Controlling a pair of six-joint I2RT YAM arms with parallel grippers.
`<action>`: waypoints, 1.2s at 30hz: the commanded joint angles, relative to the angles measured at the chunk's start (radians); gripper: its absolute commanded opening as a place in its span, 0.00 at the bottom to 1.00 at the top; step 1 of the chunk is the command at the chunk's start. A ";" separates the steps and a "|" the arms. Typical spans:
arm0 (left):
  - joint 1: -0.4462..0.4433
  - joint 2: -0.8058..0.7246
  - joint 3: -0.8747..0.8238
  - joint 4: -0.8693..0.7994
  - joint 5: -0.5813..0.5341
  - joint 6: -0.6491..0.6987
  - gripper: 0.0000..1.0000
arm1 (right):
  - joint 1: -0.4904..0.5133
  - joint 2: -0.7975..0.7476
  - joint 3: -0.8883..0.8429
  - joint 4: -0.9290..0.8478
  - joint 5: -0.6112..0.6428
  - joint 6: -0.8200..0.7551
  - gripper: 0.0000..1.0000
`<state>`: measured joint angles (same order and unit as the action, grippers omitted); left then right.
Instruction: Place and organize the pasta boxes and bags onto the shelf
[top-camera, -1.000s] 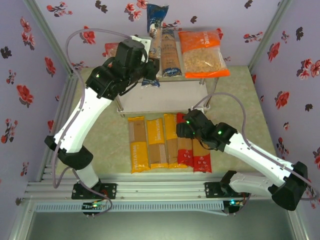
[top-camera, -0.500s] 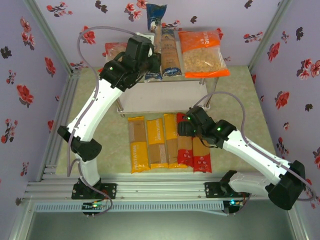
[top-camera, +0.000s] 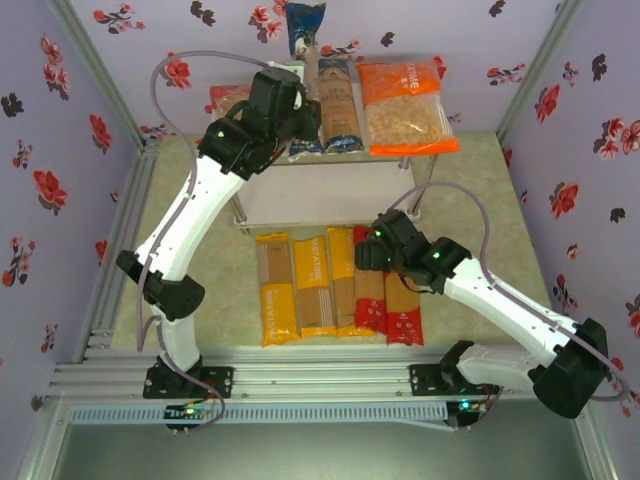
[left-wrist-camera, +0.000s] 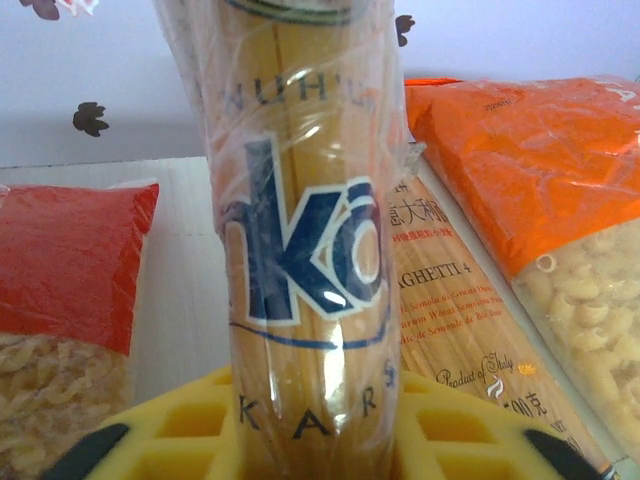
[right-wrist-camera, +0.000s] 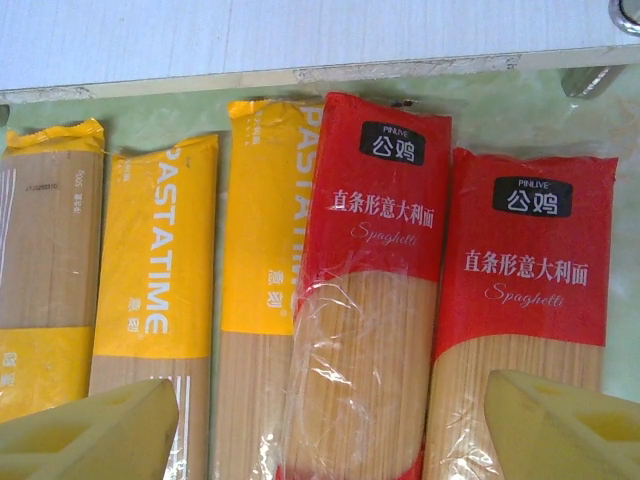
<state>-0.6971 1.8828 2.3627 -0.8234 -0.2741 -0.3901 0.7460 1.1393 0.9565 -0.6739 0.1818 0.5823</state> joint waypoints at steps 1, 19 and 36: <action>0.021 0.016 0.027 0.117 -0.048 -0.016 0.42 | -0.007 0.001 0.005 0.008 -0.003 -0.014 0.81; 0.021 -0.001 -0.001 0.150 -0.006 -0.001 0.39 | -0.016 -0.009 -0.008 0.004 -0.001 -0.004 0.81; -0.091 -0.291 -0.165 0.101 0.013 0.287 0.56 | -0.025 -0.052 -0.021 -0.061 0.071 0.012 0.83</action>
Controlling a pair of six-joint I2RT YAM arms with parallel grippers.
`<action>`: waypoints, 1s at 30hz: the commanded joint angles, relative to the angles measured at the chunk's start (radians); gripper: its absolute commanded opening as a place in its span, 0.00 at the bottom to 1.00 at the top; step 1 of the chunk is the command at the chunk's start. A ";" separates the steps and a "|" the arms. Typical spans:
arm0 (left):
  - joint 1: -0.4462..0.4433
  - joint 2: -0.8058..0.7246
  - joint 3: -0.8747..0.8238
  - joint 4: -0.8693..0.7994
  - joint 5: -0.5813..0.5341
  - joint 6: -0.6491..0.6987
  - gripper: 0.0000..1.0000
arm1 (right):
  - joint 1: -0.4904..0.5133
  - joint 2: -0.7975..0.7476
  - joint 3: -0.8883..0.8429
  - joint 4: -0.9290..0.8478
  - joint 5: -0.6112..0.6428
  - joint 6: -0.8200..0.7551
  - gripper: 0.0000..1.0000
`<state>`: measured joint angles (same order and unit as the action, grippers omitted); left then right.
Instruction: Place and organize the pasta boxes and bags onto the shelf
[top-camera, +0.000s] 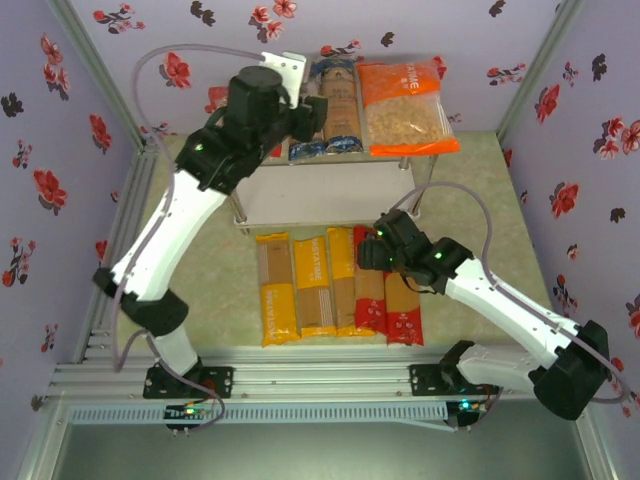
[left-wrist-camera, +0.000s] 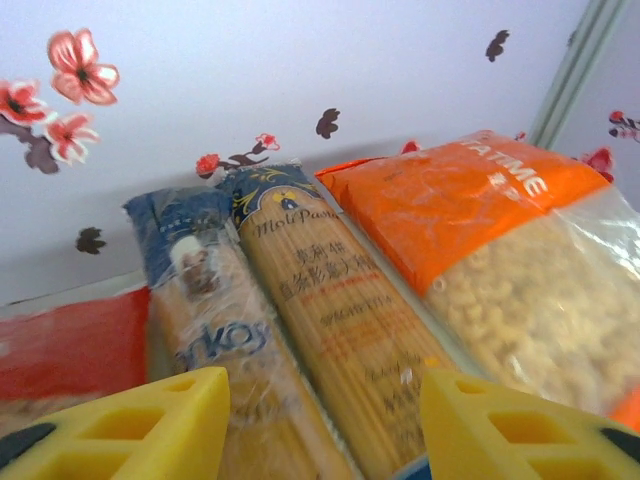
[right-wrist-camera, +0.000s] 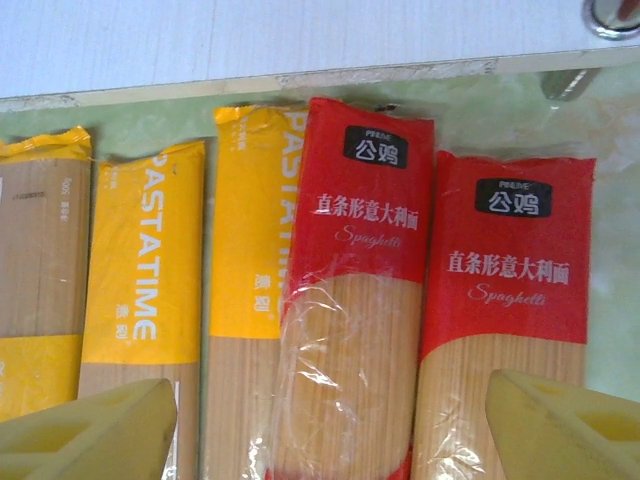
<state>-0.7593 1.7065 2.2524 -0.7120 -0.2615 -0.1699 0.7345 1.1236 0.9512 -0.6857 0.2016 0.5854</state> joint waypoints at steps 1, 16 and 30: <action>-0.048 -0.158 -0.105 -0.021 -0.003 0.073 0.57 | -0.017 -0.046 -0.020 -0.061 0.059 0.009 0.84; -0.387 -0.676 -1.144 -0.009 -0.101 -0.460 0.61 | -0.041 -0.188 -0.191 -0.162 0.070 0.151 0.86; -0.150 -0.865 -1.717 0.377 0.108 -0.724 0.71 | -0.042 -0.215 -0.332 -0.169 0.036 0.262 0.84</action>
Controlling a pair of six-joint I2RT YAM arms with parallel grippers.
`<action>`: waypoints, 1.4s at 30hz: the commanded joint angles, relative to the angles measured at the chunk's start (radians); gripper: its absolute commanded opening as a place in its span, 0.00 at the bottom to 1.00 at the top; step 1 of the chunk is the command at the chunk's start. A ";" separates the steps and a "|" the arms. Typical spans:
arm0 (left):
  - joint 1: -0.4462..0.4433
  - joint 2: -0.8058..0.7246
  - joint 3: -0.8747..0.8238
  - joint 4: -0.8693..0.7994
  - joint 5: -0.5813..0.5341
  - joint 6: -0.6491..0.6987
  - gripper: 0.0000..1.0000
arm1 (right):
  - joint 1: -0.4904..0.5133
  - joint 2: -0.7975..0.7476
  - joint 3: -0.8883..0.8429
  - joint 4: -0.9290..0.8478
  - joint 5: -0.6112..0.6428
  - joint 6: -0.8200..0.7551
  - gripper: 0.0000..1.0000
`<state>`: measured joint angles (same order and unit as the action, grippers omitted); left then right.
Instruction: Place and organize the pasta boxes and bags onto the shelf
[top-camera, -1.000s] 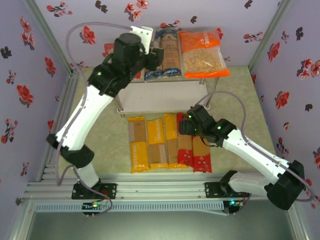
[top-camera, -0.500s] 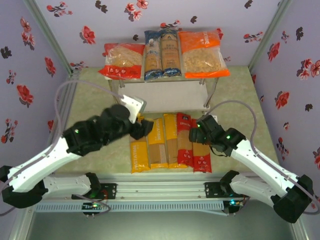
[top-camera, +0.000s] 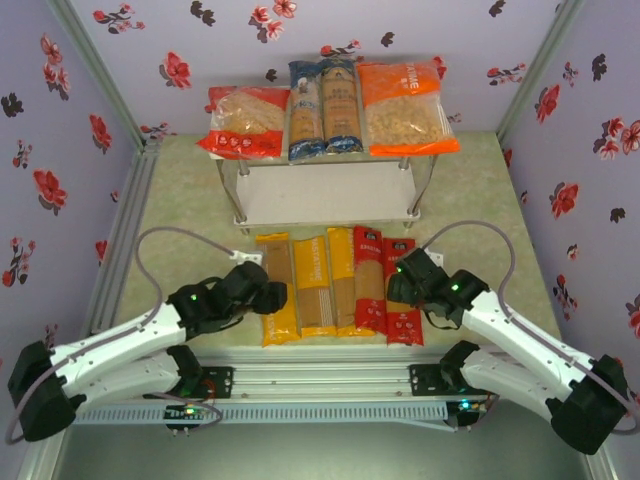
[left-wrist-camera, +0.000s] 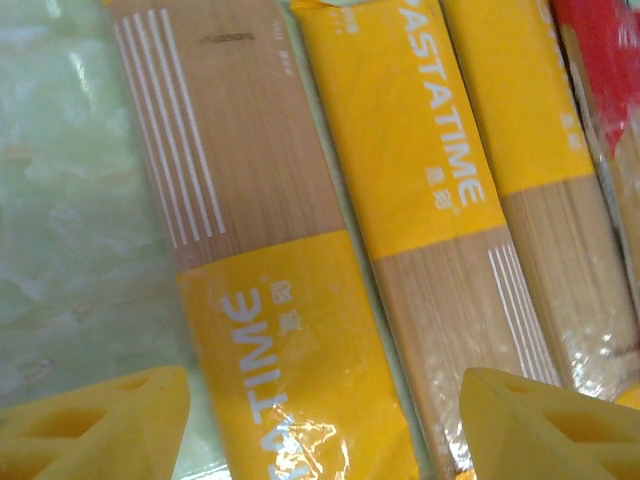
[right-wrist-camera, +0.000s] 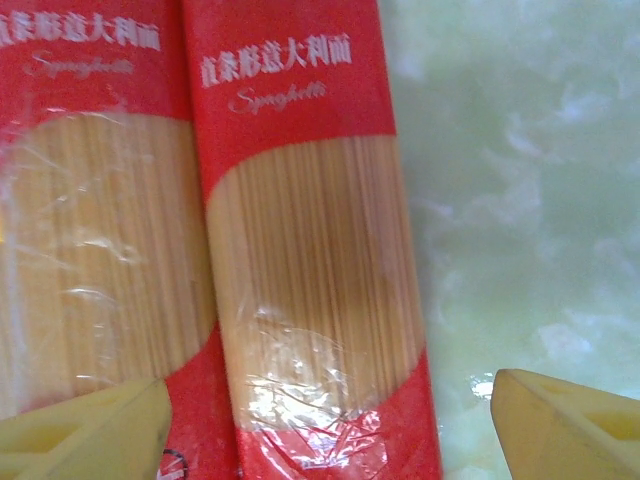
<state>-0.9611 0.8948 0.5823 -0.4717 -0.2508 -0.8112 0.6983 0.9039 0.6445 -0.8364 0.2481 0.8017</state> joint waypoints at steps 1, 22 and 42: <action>0.071 -0.073 -0.060 0.139 0.114 -0.084 0.71 | -0.005 0.010 -0.036 -0.008 -0.025 0.051 0.84; 0.170 -0.047 -0.019 0.100 0.194 0.013 0.72 | -0.005 0.157 -0.151 0.158 -0.164 0.099 0.94; 0.244 -0.011 -0.023 0.143 0.268 0.037 0.72 | -0.003 0.256 -0.168 0.153 -0.209 0.121 0.36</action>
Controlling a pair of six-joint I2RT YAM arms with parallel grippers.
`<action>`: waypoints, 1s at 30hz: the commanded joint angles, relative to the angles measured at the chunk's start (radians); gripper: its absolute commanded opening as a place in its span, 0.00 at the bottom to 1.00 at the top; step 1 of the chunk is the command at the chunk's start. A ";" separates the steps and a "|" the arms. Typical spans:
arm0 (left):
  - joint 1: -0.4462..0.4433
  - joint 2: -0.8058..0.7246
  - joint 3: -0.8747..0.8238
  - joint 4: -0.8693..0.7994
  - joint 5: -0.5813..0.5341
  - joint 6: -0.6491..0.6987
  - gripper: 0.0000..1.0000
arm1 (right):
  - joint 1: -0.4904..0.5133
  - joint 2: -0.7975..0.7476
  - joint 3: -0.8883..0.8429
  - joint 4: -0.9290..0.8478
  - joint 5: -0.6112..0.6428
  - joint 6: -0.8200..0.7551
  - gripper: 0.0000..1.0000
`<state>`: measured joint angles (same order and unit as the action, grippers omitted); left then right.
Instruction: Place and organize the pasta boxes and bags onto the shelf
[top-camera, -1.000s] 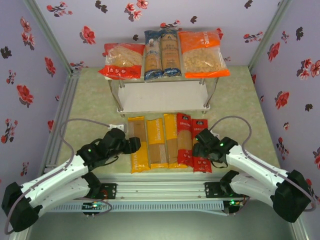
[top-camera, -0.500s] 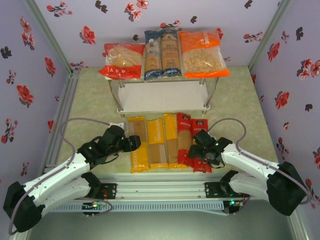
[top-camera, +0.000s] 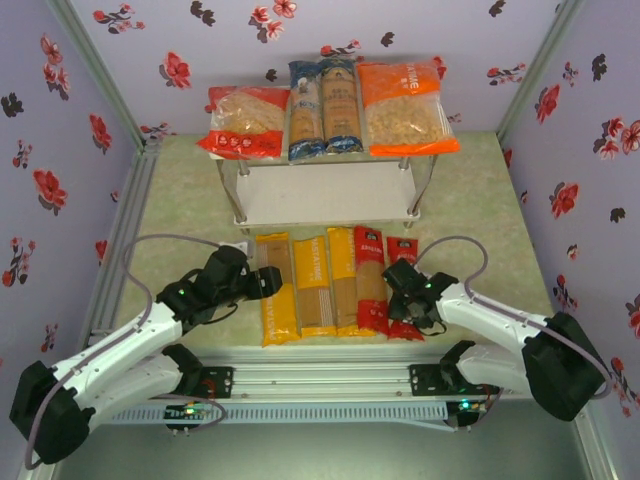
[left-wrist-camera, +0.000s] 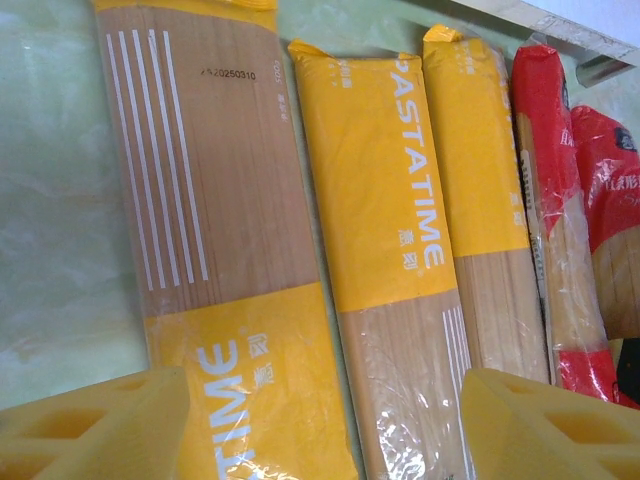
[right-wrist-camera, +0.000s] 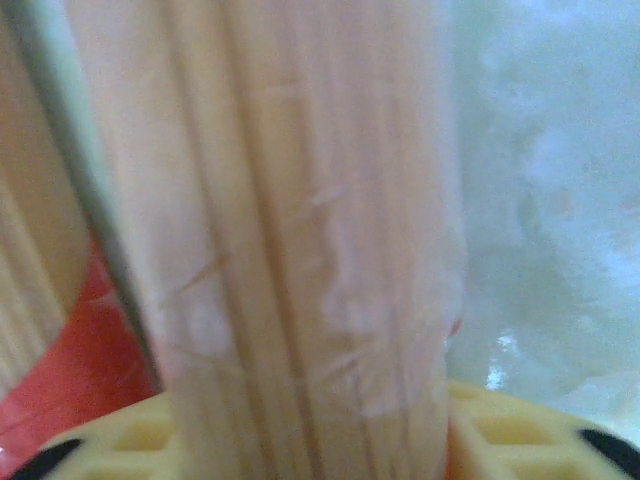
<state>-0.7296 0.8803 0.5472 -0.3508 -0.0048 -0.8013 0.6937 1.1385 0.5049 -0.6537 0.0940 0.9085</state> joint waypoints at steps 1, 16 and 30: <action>0.015 0.006 0.014 0.023 0.025 0.029 0.72 | 0.001 0.008 -0.023 -0.049 -0.048 0.012 0.30; 0.035 0.083 0.066 0.073 0.067 0.068 0.72 | 0.003 -0.264 0.195 -0.372 0.067 -0.063 0.00; 0.039 0.104 0.088 0.078 0.079 0.079 0.72 | 0.008 -0.093 0.486 -0.347 0.114 -0.227 0.00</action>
<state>-0.6998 0.9890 0.6147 -0.2863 0.0574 -0.7479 0.6987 1.0050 0.9100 -1.0733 0.1200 0.7631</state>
